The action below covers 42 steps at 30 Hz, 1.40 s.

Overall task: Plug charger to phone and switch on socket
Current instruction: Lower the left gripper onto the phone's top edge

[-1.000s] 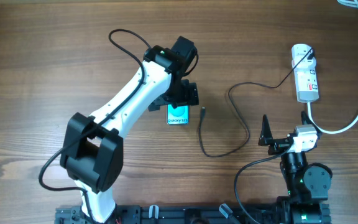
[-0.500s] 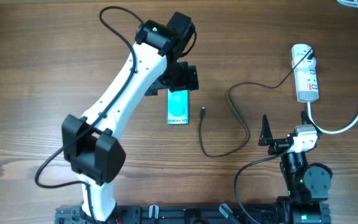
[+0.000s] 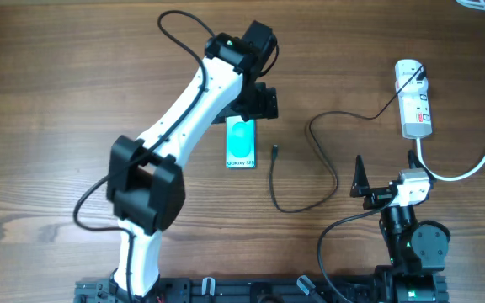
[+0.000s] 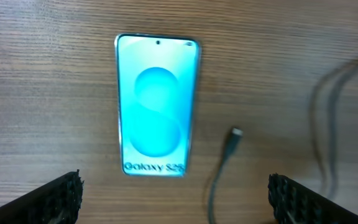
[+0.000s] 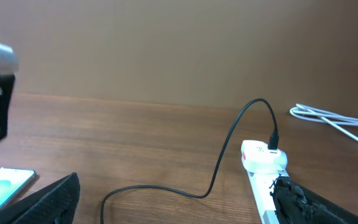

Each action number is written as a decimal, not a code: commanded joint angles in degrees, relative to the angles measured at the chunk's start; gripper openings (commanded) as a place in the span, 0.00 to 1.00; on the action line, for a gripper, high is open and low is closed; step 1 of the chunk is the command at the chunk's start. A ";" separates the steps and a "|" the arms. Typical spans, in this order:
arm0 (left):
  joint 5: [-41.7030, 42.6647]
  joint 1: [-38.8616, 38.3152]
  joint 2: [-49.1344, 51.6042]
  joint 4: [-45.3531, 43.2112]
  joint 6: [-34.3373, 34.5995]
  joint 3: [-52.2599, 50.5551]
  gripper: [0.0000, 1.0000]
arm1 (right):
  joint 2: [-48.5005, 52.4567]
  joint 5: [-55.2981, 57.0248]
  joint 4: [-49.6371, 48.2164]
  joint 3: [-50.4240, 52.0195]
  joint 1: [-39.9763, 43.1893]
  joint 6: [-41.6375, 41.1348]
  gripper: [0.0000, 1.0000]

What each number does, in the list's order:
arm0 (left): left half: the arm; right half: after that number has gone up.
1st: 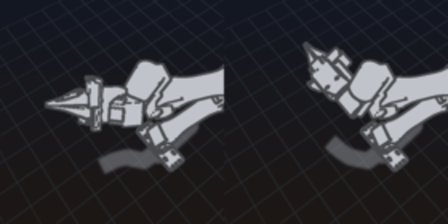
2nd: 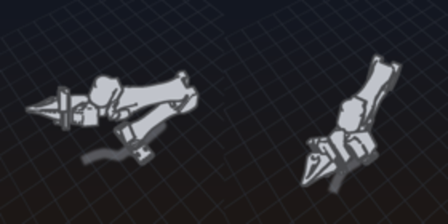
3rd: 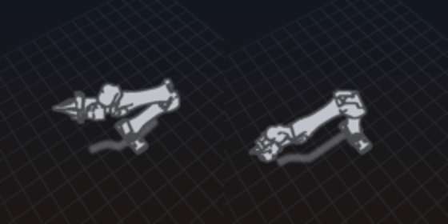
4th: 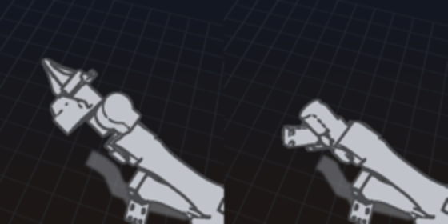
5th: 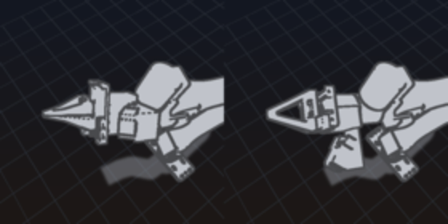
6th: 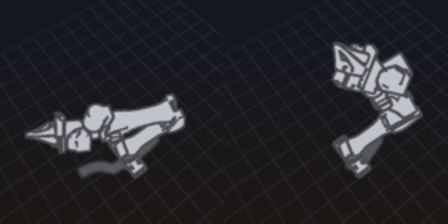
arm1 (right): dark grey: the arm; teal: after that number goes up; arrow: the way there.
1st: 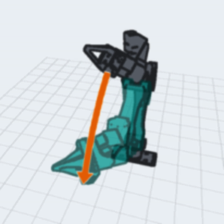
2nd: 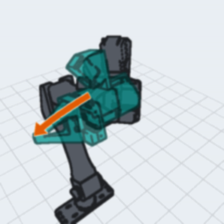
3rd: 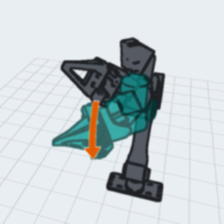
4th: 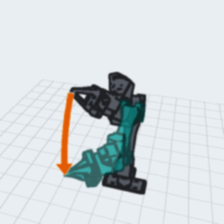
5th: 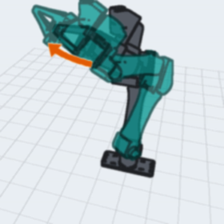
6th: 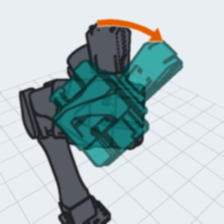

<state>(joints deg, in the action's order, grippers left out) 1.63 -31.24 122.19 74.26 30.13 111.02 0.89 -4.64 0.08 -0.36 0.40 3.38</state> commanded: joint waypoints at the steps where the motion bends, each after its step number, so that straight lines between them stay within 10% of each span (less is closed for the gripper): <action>1: -2.40 -0.09 4.57 -0.17 0.31 0.63 1.00 | -0.31 0.76 -0.15 0.07 -0.22 1.09 1.00; 42: 3.23 2.49 8.39 -11.10 -4.28 -8.92 1.00 | -0.31 0.76 -0.15 0.07 -0.22 1.11 1.00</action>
<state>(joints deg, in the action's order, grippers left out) 4.40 -28.53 129.82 63.57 27.00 102.52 0.89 -4.62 0.08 -0.36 0.40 3.38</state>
